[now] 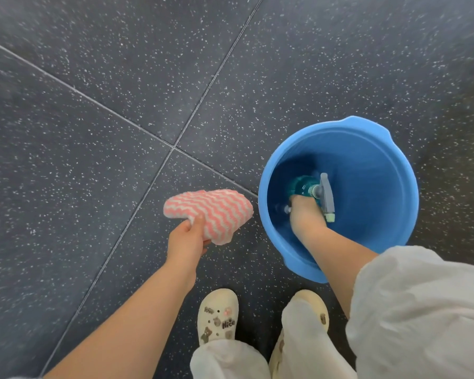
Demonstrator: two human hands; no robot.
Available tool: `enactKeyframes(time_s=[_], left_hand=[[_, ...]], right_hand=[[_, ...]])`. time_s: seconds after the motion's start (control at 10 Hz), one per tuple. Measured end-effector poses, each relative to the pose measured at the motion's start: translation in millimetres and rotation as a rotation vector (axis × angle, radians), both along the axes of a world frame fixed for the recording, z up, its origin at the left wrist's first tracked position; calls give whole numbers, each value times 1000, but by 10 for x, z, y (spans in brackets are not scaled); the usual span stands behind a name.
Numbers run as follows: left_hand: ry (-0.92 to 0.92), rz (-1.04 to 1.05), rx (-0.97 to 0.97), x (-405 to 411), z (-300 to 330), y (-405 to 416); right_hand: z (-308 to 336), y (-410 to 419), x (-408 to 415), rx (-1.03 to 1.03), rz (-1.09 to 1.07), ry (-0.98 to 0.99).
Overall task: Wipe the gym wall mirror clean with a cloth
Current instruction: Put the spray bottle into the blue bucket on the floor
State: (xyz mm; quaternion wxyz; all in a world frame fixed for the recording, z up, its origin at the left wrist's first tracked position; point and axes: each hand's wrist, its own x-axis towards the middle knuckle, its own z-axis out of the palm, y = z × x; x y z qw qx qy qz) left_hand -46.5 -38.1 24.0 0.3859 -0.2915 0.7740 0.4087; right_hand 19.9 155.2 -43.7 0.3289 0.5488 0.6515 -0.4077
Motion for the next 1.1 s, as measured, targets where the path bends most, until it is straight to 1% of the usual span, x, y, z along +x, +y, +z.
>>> enactKeyframes(time_s=[0.1, 0.2, 0.3, 0.4, 0.5, 0.6, 0.7, 0.8, 0.9, 1.0, 1.1], left_hand=[[14, -24, -18, -44, 140, 43], [27, -36, -39, -109, 398, 92], [70, -100, -55, -181, 807, 177], [176, -274, -76, -291, 1426, 374], [297, -515, -79, -385, 2201, 690], [463, -729, -36, -430, 3064, 1048], [636, -899, -22, -452, 3986, 1446], [700, -1075, 86, -387, 4903, 1847], [593, -1147, 413, -301, 5611, 2245], [569, -1298, 650, -129, 6360, 2578], [619, -1416, 793, 85, 6836, 2765]], right_hand=[[361, 5, -77, 70, 606, -116], [566, 48, -30, 71, 393, -11], [870, 143, 37, 107, 353, 101], [1540, 299, 67, 0, 208, 181], [2401, 560, 143, -63, 107, 216], [3337, 808, 240, -68, -19, 277], [4271, 1027, 320, -13, -133, 370], [5220, 1209, 431, 74, -186, 491], [6146, 1340, 602, 206, -197, 592], [7000, 1343, 941, 374, -300, 650], [7555, 1272, 1225, 467, -379, 695]])
